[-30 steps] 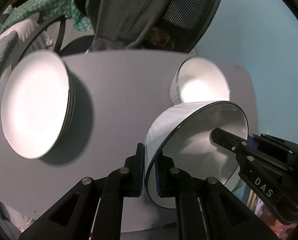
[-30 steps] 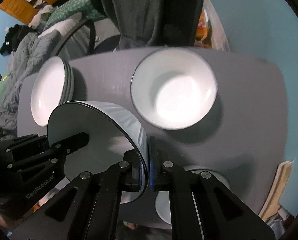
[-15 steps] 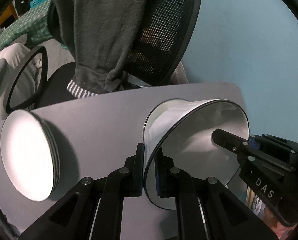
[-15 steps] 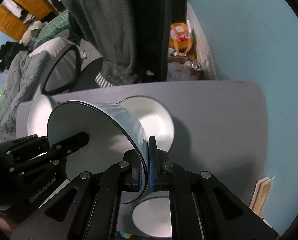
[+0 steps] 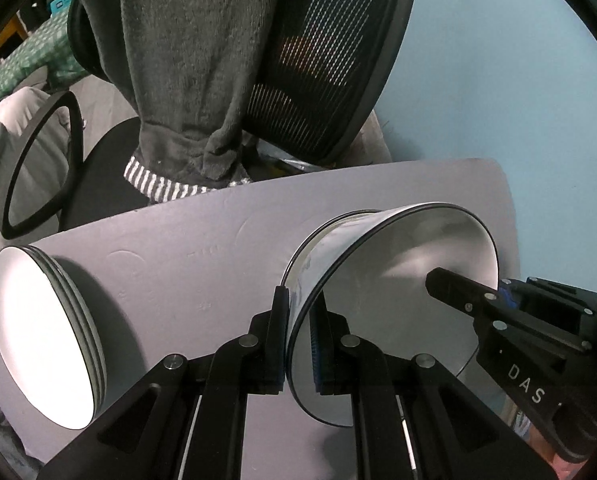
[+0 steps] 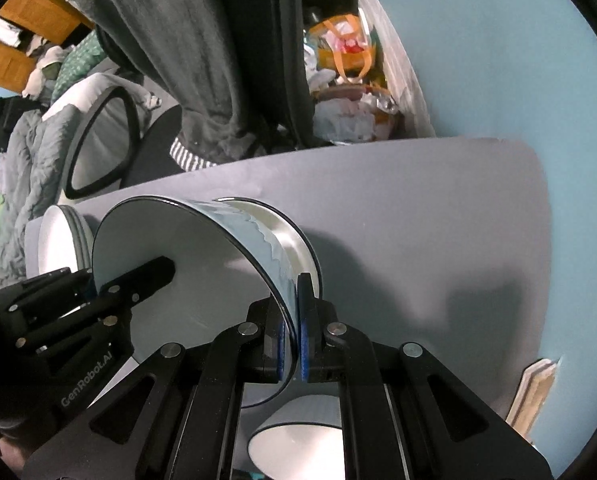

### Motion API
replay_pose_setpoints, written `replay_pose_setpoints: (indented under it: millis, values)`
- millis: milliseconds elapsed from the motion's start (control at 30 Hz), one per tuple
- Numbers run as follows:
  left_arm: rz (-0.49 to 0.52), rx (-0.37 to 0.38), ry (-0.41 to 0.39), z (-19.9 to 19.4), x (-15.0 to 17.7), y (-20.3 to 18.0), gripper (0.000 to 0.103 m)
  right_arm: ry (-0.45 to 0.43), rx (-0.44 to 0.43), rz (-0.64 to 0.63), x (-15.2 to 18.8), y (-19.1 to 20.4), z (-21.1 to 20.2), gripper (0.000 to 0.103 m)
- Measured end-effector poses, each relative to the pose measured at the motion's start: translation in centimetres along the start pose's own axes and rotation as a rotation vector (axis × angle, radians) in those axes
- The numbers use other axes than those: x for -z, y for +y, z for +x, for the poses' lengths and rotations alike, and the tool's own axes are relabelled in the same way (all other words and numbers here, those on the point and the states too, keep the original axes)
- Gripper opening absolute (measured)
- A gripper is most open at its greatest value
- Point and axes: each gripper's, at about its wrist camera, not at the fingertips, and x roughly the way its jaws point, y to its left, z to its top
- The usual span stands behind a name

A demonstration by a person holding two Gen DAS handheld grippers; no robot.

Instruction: Organize plates and bowls

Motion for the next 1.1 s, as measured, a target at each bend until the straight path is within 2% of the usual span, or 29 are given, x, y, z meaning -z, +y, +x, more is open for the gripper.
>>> replay_pose_setpoints:
  millis: [267,333,633,700,767,833,967,1100]
  values:
    - [0.038,-0.04,-0.01,0.3,-0.3,-0.2,0.009,0.039,-0.017,0.012,0.0,-0.5,0.9,0.006]
    - [0.035,-0.041,-0.005,0.6,-0.3,0.0,0.009,0.039,0.009,0.002,0.0,-0.5,0.9,0.006]
    - [0.027,-0.032,0.016,1.3,-0.2,0.4,0.009,0.054,0.012,-0.009,-0.2,-0.2,0.7,0.01]
    - [0.021,-0.027,0.017,1.3,-0.1,0.6,0.012,0.048,0.017,-0.013,-0.2,0.0,0.5,0.015]
    - [0.017,-0.012,0.013,1.1,0.0,0.7,0.019,0.036,0.025,-0.014,-0.2,0.1,0.1,0.027]
    - [0.013,-0.005,0.002,0.7,0.1,0.8,0.025,0.02,0.048,-0.021,-0.1,0.2,-0.3,0.029]
    - [0.024,-0.017,-0.045,-0.6,0.5,0.7,0.027,0.008,0.065,-0.038,-0.1,0.3,-0.9,0.03]
    - [0.021,-0.021,-0.069,-1.8,1.0,0.7,0.03,-0.012,0.097,-0.058,0.2,0.4,-1.8,0.039]
